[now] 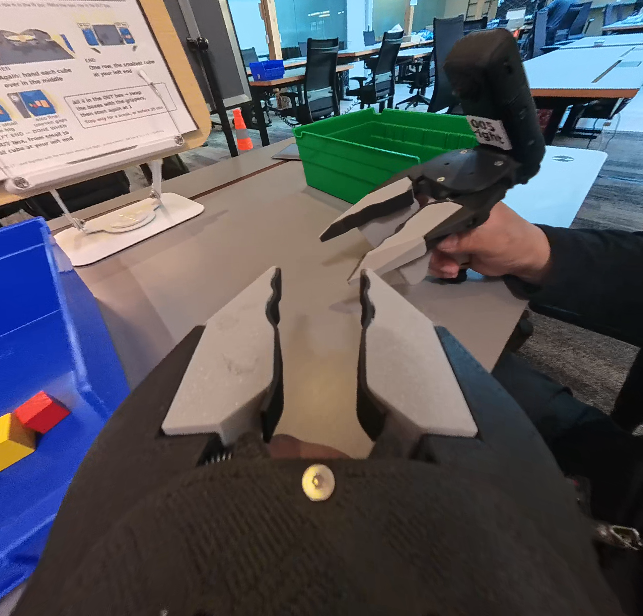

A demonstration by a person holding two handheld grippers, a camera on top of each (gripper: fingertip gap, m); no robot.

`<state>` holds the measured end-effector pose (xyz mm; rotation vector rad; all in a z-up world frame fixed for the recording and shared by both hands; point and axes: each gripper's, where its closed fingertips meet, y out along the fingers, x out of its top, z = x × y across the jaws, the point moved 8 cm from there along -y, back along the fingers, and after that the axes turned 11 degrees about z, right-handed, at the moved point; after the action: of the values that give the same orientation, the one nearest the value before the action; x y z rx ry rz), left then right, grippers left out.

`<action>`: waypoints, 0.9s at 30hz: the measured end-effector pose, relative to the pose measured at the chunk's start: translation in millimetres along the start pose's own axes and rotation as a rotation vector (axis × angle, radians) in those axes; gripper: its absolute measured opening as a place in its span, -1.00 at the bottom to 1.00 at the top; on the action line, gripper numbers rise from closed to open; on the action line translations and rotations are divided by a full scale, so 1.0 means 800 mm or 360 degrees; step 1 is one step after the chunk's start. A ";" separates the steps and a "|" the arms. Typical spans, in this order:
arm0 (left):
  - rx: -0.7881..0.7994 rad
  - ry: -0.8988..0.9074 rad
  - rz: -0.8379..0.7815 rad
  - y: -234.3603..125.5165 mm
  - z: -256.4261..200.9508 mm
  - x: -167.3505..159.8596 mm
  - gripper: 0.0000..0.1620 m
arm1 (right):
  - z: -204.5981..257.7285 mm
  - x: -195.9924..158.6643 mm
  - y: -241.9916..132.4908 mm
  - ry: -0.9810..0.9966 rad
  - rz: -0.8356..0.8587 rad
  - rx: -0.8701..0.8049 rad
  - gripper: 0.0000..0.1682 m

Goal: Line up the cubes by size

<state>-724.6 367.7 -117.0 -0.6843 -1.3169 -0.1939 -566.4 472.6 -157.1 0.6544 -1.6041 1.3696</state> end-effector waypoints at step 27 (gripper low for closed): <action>0.0577 -0.0175 0.0059 -0.067 0.163 0.006 -0.51 | 0.000 -0.002 0.006 -0.0045 0.0047 -0.0072 -0.15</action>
<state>-856.9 399.8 -81.8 -0.4147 -1.3973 0.1137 -569.5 473.1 -160.6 0.6276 -1.6686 1.3469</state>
